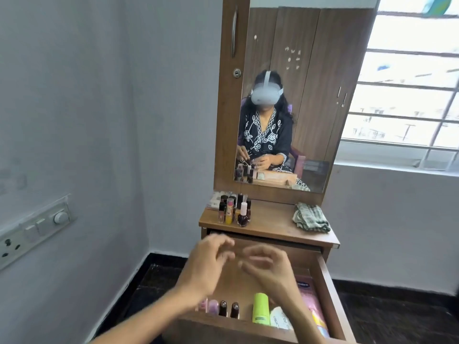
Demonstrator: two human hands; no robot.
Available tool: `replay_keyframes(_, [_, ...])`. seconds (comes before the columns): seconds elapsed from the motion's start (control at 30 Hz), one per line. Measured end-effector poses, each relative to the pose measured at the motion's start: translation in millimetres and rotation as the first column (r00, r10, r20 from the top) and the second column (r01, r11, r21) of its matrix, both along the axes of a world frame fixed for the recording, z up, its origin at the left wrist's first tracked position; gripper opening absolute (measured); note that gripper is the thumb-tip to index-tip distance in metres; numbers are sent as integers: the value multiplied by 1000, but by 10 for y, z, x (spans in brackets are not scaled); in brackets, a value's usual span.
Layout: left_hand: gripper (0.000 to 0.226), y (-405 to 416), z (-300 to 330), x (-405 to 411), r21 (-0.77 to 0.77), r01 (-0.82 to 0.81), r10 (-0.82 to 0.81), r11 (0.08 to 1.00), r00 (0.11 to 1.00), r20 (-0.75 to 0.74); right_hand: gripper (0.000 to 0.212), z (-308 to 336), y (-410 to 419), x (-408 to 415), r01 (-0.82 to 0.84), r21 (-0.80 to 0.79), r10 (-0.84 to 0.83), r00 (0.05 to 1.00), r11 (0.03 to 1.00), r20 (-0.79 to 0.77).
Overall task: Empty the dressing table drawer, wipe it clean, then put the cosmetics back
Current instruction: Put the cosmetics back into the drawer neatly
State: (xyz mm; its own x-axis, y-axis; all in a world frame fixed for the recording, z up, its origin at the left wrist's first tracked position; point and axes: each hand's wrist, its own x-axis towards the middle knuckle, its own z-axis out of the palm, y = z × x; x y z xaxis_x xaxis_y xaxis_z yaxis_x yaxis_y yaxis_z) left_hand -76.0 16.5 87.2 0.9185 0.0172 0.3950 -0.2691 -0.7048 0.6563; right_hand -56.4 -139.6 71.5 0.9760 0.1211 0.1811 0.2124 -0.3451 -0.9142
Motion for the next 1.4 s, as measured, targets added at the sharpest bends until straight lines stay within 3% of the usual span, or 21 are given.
replay_keyframes(0.13, [17, 140, 463, 396, -47, -70, 77, 996, 983, 169, 15, 560, 90, 408, 11, -6, -10, 991, 1000, 134])
replay_keyframes(0.33, [19, 304, 772, 1193, -27, -109, 112, 994, 985, 129, 26, 1149, 437, 1165, 56, -314, 46, 950, 948, 308])
replay_keyframes(0.5, [27, 357, 619, 1659, 142, -108, 111, 984, 994, -19, 30, 1159, 682, 1655, 4, -637, 137, 976, 771, 171])
replay_keyframes(0.73, [29, 377, 414, 1883, 254, -40, 79, 966, 986, -146, 25, 1023, 800, 1905, -80, -828, 201, 979, 555, 41])
replay_keyframes(0.83, [26, 363, 390, 1906, 270, -21, 60, 963, 989, -138, 32, 999, 837, 1940, -90, -865, 206, 978, 493, 15])
replay_keyframes(1.0, [25, 370, 382, 1912, 282, -10, 45, 959, 992, -117, 34, 995, 873, 1964, -87, -874, 198, 980, 478, 10])
replay_keyframes(1.4, [26, 411, 355, 1873, 164, -26, 30, 986, 999, -24, 35, 1066, 897, 1953, -85, -833, 222, 974, 547, 47])
